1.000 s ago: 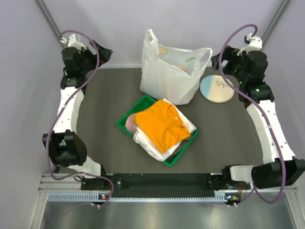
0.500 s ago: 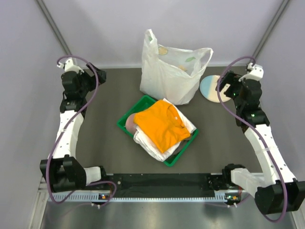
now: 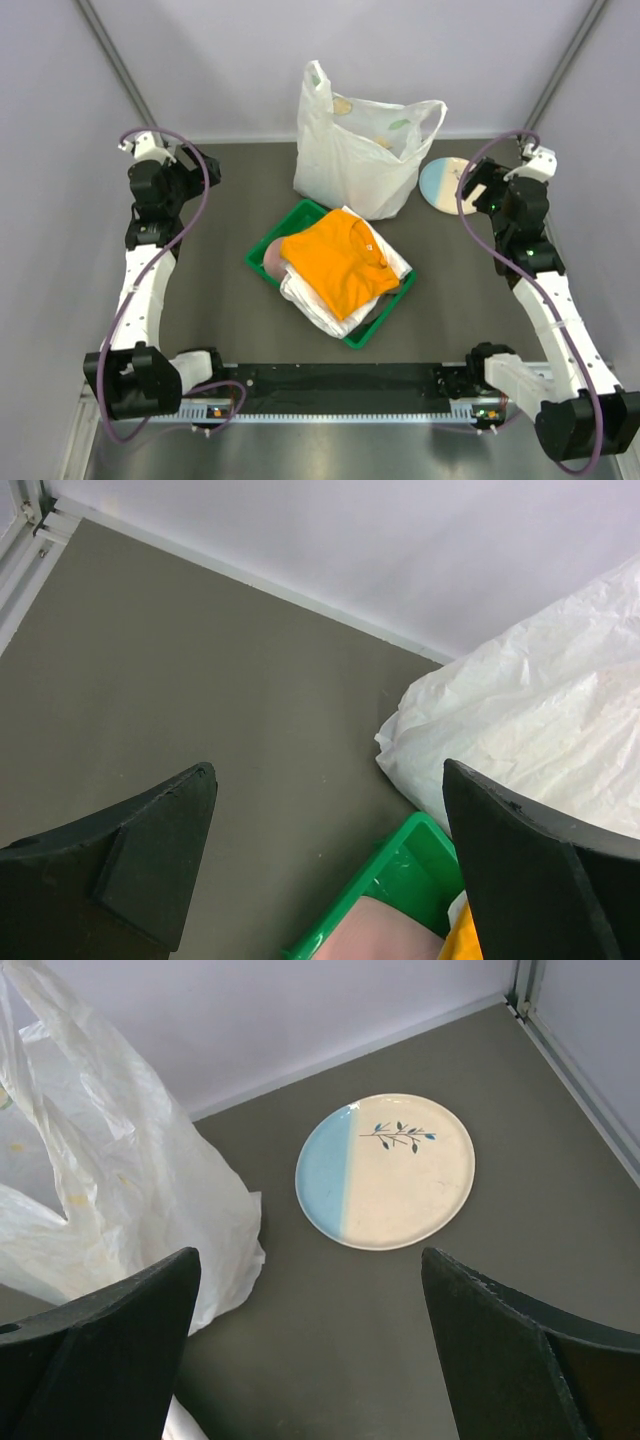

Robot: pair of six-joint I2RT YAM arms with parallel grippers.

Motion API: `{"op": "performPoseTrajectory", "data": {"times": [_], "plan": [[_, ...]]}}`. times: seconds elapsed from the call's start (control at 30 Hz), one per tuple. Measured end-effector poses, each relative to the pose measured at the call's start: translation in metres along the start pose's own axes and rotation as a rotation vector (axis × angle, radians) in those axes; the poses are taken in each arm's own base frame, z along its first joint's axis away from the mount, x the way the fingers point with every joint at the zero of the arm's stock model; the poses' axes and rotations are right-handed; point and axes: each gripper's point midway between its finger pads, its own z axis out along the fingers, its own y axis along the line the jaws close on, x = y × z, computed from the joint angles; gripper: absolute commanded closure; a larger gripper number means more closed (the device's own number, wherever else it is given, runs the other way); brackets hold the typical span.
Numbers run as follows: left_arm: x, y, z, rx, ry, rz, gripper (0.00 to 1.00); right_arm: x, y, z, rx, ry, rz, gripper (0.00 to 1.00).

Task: Place the fruits into the plastic bag

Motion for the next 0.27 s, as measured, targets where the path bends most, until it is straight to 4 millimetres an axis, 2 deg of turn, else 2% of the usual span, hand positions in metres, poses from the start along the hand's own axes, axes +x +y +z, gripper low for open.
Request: {"op": "performPoseTrajectory", "data": {"times": [0.27], "plan": [[0.0003, 0.0029, -0.0004, -0.012, 0.000, 0.015, 0.01, -0.0022, -0.0012, -0.0013, 0.006, -0.009, 0.004, 0.09]]}}
